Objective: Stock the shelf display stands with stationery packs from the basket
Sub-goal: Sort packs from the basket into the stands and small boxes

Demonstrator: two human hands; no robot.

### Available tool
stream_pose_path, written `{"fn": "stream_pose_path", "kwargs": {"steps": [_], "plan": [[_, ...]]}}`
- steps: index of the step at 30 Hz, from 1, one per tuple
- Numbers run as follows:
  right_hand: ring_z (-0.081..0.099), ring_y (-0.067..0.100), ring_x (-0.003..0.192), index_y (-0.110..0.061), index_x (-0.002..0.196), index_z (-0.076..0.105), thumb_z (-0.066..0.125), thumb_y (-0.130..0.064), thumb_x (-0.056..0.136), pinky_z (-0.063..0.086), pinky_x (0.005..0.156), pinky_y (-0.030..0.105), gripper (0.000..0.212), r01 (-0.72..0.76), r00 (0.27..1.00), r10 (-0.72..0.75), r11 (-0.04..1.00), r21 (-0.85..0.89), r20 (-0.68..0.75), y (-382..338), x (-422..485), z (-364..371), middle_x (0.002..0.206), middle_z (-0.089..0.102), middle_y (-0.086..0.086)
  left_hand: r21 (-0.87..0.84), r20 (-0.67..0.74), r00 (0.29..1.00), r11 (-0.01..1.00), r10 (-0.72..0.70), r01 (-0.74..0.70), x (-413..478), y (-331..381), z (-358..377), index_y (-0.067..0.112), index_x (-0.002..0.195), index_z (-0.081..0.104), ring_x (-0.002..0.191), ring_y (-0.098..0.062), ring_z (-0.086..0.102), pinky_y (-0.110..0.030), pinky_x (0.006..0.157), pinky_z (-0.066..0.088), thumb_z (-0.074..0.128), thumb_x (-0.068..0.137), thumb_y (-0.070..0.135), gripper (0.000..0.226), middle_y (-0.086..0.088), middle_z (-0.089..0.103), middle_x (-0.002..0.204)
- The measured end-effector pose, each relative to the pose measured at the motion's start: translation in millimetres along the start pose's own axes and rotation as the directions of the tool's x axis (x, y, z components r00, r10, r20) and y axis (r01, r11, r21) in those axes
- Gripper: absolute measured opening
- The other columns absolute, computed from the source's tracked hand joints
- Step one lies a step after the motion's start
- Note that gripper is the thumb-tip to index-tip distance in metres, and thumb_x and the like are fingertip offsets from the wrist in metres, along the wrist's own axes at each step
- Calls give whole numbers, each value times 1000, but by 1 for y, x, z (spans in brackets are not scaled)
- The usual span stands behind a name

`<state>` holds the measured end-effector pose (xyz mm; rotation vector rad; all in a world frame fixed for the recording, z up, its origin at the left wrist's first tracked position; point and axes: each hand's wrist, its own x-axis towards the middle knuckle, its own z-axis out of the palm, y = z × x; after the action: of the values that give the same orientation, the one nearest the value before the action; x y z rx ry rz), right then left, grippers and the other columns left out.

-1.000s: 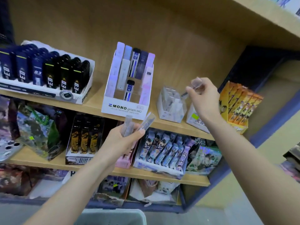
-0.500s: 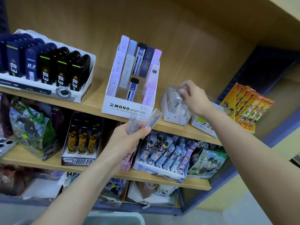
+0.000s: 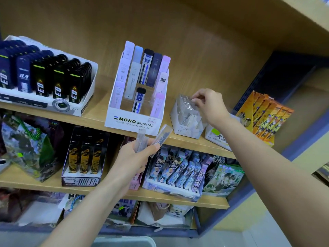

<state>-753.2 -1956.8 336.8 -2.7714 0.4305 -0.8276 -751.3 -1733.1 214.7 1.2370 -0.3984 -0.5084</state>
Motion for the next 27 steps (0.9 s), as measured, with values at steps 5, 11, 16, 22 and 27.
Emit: {"fn": "stream_pose_path", "kwargs": {"steps": [5, 11, 16, 22, 27], "plan": [[52, 11, 93, -11, 111, 65, 51, -11, 96, 44, 83, 24, 21, 71, 994, -78, 992, -103, -71, 3, -12, -4, 109, 56, 1, -50, -8, 1000, 999, -17, 17, 0, -1, 3, 19, 99, 68, 45, -9, 21, -15, 41, 19, 62, 90, 19, 11, 6, 28, 52], [56, 10, 73, -13, 95, 61, 43, -22, 100, 43, 65, 21, 20, 84, 993, -62, 970, 227, -100, -38, -72, -18, 89, 63, 0, -71, 62, 997, 997, 39, -35, -10, 0, 12, 26, 102, 70, 47, -9, 18, -23, 48, 14, 62, 89, 23, 15, 6, 26, 53], [61, 8, 75, -33, 87, 59, 59, -28, 92, 50, 67, 23, 7, 65, 974, -136, 933, 353, 181, -62, -122, -14, 79, 60, -17, -14, 48, 997, 998, 60, -60, -18, 0, 22, 30, 94, 70, 45, -10, 18, -17, 43, 19, 62, 89, 22, 13, 10, 28, 47], [62, 11, 70, -28, 94, 63, 63, -17, 89, 55, 71, 29, 12, 79, 996, -89, 914, 398, 7, -54, -105, -30, 81, 66, -3, -54, 37, 999, 998, -30, 32, -15, -3, 21, 10, 114, 54, 45, -10, 26, -20, 42, 18, 55, 93, 17, 23, 6, 35, 50], [60, 14, 83, -12, 110, 63, 59, -15, 92, 51, 81, 23, 19, 81, 965, -36, 983, 164, -259, -29, -60, -43, 92, 62, -4, -137, 22, 995, 986, -93, 95, -15, 0, 19, 0, 109, 47, 44, -10, 32, -19, 38, 22, 45, 93, 2, 16, 1, 45, 55]]}}
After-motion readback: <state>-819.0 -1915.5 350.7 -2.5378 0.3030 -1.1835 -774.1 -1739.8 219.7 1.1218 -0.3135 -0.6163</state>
